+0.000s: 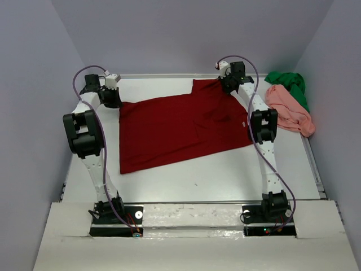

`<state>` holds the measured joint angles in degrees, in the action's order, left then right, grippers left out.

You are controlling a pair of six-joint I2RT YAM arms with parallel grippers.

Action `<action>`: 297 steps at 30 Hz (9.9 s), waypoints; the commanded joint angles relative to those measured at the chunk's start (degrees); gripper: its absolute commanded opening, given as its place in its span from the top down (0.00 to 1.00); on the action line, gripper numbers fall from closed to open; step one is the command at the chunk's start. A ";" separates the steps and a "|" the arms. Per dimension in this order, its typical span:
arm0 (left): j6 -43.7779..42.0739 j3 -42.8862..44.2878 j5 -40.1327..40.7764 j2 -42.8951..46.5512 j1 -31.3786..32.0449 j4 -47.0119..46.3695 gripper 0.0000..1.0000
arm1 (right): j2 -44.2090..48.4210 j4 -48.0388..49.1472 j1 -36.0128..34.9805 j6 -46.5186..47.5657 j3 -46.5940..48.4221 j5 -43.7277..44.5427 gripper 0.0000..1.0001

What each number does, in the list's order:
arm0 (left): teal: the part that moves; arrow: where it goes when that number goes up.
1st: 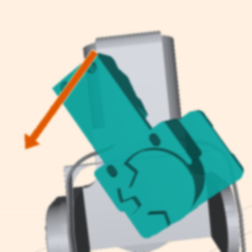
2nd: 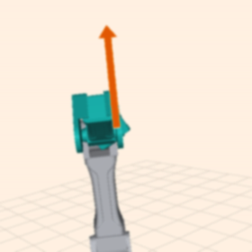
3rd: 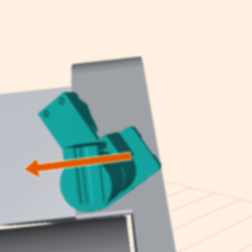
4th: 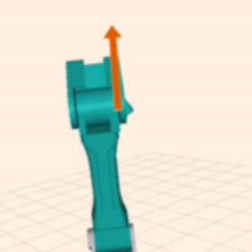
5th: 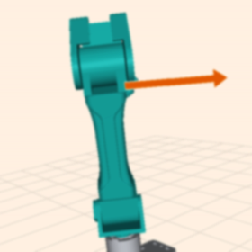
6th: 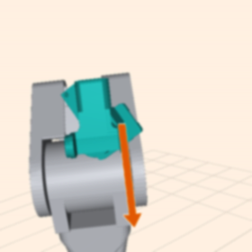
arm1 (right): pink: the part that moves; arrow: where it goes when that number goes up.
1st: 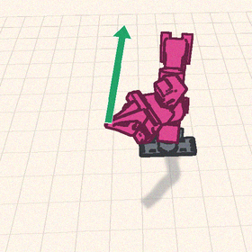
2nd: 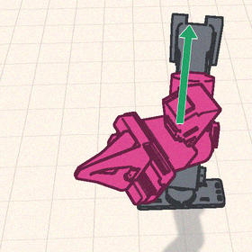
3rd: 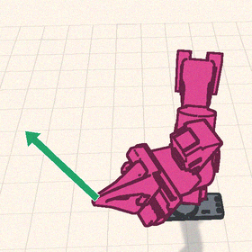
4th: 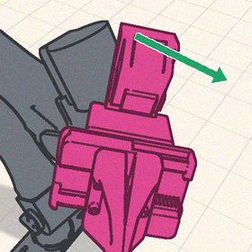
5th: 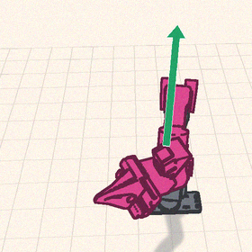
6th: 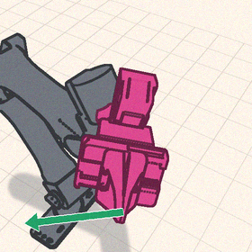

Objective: Fold and stack the t-shirts
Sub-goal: Grap the side of the flattened tshirt furthest away from the robot with both arms, then fold the other side of the tshirt into a rectangle

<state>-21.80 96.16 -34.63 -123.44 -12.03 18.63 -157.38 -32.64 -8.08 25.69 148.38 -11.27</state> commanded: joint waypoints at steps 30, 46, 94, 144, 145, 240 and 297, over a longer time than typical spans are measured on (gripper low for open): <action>-7.99 -6.60 -3.95 15.33 0.17 3.16 1.00 | 20.01 3.55 -0.45 6.91 -16.54 5.38 1.00; -10.54 -10.29 -6.68 18.41 0.17 5.80 1.00 | 25.89 3.64 -0.45 6.21 -25.68 6.78 1.00; -28.29 -14.33 -6.32 23.51 -1.68 21.62 1.00 | 28.44 3.46 -1.50 8.76 -34.47 10.48 1.00; -30.67 -19.60 -5.18 28.69 -1.50 22.06 1.00 | 34.60 1.00 -2.56 10.78 -40.88 12.85 1.00; -30.67 -19.78 -5.10 28.78 -1.50 21.97 1.00 | 34.68 0.92 -2.56 10.87 -41.06 12.85 1.00; -16.00 -38.24 15.66 46.01 3.95 -2.81 0.01 | 37.34 -19.74 -3.09 8.42 -32.90 6.36 0.04; -13.18 -40.44 19.78 40.21 3.95 -6.33 0.01 | 9.11 -6.11 -4.23 11.57 -13.73 -9.47 0.33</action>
<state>-34.30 56.14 -14.92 -83.15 -8.25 13.06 -148.97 -38.52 -11.73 35.86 135.98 -20.51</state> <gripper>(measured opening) 0.989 0.669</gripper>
